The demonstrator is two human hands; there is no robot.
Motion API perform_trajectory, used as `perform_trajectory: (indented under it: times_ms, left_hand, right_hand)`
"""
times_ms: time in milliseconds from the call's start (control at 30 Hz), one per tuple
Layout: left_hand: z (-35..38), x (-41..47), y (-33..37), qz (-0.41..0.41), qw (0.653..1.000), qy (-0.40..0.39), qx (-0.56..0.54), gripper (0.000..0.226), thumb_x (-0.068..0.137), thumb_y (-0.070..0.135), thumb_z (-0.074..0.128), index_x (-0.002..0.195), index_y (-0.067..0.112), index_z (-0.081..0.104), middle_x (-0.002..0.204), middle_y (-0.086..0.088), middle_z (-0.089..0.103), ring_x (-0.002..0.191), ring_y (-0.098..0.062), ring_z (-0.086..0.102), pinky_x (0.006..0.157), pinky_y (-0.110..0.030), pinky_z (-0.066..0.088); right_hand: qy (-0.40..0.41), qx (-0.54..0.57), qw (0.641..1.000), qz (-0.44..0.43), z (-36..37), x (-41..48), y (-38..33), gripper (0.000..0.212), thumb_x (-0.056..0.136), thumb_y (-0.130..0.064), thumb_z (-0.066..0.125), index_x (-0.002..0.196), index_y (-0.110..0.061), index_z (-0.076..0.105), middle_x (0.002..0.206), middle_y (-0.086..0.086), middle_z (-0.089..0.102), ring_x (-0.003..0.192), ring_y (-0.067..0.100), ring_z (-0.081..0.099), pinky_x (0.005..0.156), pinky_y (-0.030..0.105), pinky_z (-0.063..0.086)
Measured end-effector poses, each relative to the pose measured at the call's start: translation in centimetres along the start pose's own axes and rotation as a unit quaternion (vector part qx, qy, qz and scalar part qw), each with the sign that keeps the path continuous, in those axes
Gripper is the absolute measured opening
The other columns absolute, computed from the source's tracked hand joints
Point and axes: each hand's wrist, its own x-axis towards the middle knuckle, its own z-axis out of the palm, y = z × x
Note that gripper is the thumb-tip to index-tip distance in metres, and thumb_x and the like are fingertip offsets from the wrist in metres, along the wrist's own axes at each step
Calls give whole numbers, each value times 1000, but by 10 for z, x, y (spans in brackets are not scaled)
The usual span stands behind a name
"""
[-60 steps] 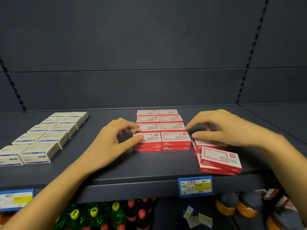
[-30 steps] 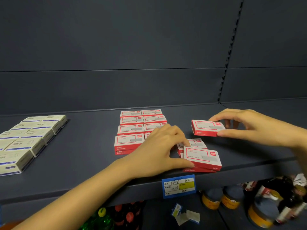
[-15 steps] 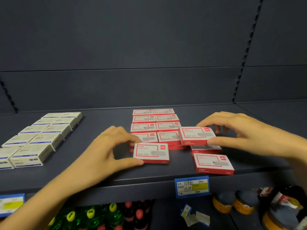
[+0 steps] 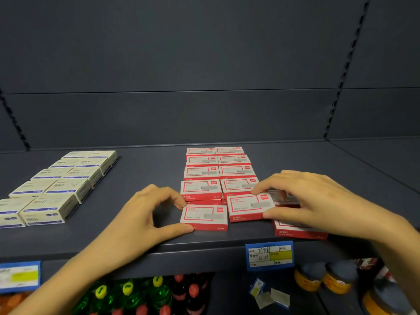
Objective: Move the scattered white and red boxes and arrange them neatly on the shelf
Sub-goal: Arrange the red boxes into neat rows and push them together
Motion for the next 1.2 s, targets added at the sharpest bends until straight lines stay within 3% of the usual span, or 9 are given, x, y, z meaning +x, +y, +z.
perform_trajectory:
  times_ms: [133,367,433,500,667,800,967,1200]
  left_hand:
    - [1,-2,-3,-18,1000,18,3,39,52,63,63,83,39,59,85,18,57,83,-4,53,72,-11,35]
    - [6,-5,2,-9,998,49,43,41,58,69,64,81,35,59,83,14,57,84,-5,52,76,-20,38]
    - [7,-5,4,0,997,54,59,40,61,68,66,80,34,59,81,17,57,86,-4,50,76,-20,38]
    - [7,-5,5,4,996,54,69,42,58,68,55,81,33,59,81,17,58,86,-3,49,78,-21,40]
    - [4,-3,10,20,994,70,80,40,62,67,52,79,33,58,82,19,61,84,-3,54,80,-30,43]
    - [5,2,20,48,993,69,84,37,67,65,51,81,32,59,83,24,59,86,-1,52,82,-23,41]
    - [13,11,37,84,993,50,65,35,69,62,52,84,32,60,86,27,57,89,3,50,83,-20,40]
    - [36,29,66,125,991,5,38,34,73,60,58,94,34,60,96,23,58,95,3,49,89,-15,38]
  right_hand:
    - [3,-4,1000,15,0,0,0,50,67,-74,32,112,-55,42,95,-34,43,90,-16,43,66,7,34]
    - [17,-17,999,34,4,2,-3,38,74,-67,46,109,-52,49,84,-33,41,81,-13,44,58,9,30]
    - [19,-13,999,35,7,3,-3,37,75,-65,48,109,-50,51,91,-33,43,85,-10,46,62,8,32]
    - [22,-11,999,32,9,4,-4,35,76,-62,50,108,-48,54,102,-30,48,91,-7,47,69,8,35]
    - [46,48,997,38,-4,0,10,31,76,-58,51,104,-46,58,102,-29,56,93,-6,52,75,17,44]
    - [42,84,994,60,-15,-15,40,32,75,-54,52,106,-48,56,105,-27,57,93,-5,49,76,20,43]
    - [-30,167,983,77,-7,-20,59,40,70,-52,58,109,-44,57,111,-22,59,104,-5,52,84,19,48]
    - [-20,189,978,89,6,-21,67,40,74,-51,57,112,-38,58,109,-17,60,101,1,58,85,29,53]
